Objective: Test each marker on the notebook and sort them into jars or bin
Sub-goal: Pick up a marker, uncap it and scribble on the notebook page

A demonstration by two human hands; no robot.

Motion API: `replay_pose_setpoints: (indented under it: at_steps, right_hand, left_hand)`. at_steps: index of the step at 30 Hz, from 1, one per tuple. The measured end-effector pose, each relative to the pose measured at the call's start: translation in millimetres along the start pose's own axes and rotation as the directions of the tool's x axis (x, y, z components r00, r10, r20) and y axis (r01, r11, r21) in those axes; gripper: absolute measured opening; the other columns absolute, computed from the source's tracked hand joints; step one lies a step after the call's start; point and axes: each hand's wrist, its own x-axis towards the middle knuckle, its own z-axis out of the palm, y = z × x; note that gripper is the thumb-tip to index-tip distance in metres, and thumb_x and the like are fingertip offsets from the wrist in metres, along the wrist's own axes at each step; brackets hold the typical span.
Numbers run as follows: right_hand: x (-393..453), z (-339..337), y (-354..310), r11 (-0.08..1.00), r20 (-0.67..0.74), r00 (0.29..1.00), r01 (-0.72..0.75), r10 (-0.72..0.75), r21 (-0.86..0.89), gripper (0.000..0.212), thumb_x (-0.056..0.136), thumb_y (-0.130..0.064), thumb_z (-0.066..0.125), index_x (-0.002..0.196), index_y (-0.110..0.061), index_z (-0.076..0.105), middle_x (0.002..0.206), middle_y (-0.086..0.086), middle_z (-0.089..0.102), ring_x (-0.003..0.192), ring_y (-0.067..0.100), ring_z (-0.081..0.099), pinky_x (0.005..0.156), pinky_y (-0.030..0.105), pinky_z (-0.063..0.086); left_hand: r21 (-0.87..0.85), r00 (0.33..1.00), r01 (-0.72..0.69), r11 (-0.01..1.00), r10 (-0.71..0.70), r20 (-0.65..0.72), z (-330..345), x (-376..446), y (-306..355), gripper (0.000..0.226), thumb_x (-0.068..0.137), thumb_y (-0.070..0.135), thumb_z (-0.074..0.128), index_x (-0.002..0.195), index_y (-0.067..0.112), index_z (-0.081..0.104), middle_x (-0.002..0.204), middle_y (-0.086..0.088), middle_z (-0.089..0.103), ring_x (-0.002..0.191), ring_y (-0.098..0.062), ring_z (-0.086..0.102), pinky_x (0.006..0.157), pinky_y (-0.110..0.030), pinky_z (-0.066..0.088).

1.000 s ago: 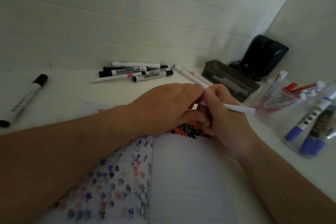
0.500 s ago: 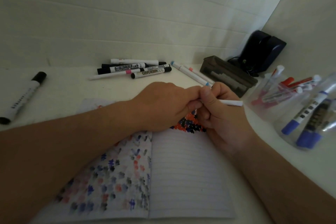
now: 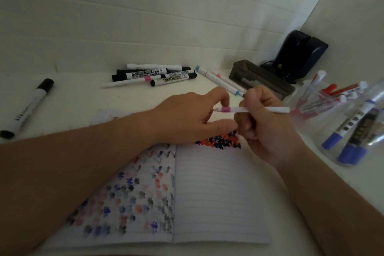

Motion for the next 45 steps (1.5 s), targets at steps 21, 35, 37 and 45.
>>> replay_pose_setpoints:
  at_steps: [21,35,37,45]
  right_hand:
    - [-28.8,-16.2,5.6,0.913,-0.073,0.992,-0.127,0.107,-0.388,0.024,0.072,-0.005,0.071,0.059,-0.017,0.055,0.058,0.017,0.057,0.044,0.02,0.049,0.043,0.024,0.036]
    - [-26.7,-13.2,4.1,0.852,-0.132,0.977,-0.209,0.165,-0.481,0.026,0.081,0.01,0.072,0.071,0.012,0.048,0.061,0.02,0.066,0.048,0.025,0.062,0.042,0.025,0.047]
    - [-27.0,-11.9,3.3,0.842,-0.126,0.978,-0.209,0.168,-0.498,0.025,0.082,0.01,0.074,0.068,0.008,0.053,0.06,0.019,0.066,0.049,0.025,0.063,0.044,0.026,0.048]
    - [-27.7,-10.7,4.0,0.792,-0.14,0.977,-0.211,0.16,-0.572,0.025,0.083,0.003,0.075,0.069,0.0,0.054,0.059,0.015,0.065,0.049,0.022,0.064,0.046,0.027,0.048]
  left_hand:
    - [0.206,0.923,0.002,0.979,-0.081,0.376,-3.3,5.2,8.0,0.08,0.051,0.101,0.057,0.115,0.055,0.042,0.099,0.022,0.056,0.087,0.001,0.053,0.083,-0.034,0.052]
    - [0.185,0.921,0.007,0.983,-0.079,0.382,-3.2,4.8,7.6,0.08,0.052,0.098,0.06,0.116,0.053,0.045,0.095,0.021,0.058,0.084,0.0,0.054,0.074,-0.03,0.047]
    - [0.186,0.921,0.001,0.983,-0.074,0.383,-3.6,5.4,8.1,0.08,0.052,0.099,0.059,0.116,0.053,0.044,0.096,0.022,0.057,0.085,0.001,0.054,0.076,-0.03,0.048]
    - [0.187,0.922,-0.003,0.982,-0.069,0.381,-3.0,4.9,7.4,0.076,0.052,0.098,0.059,0.111,0.054,0.043,0.093,0.02,0.058,0.083,-0.002,0.055,0.074,-0.03,0.047]
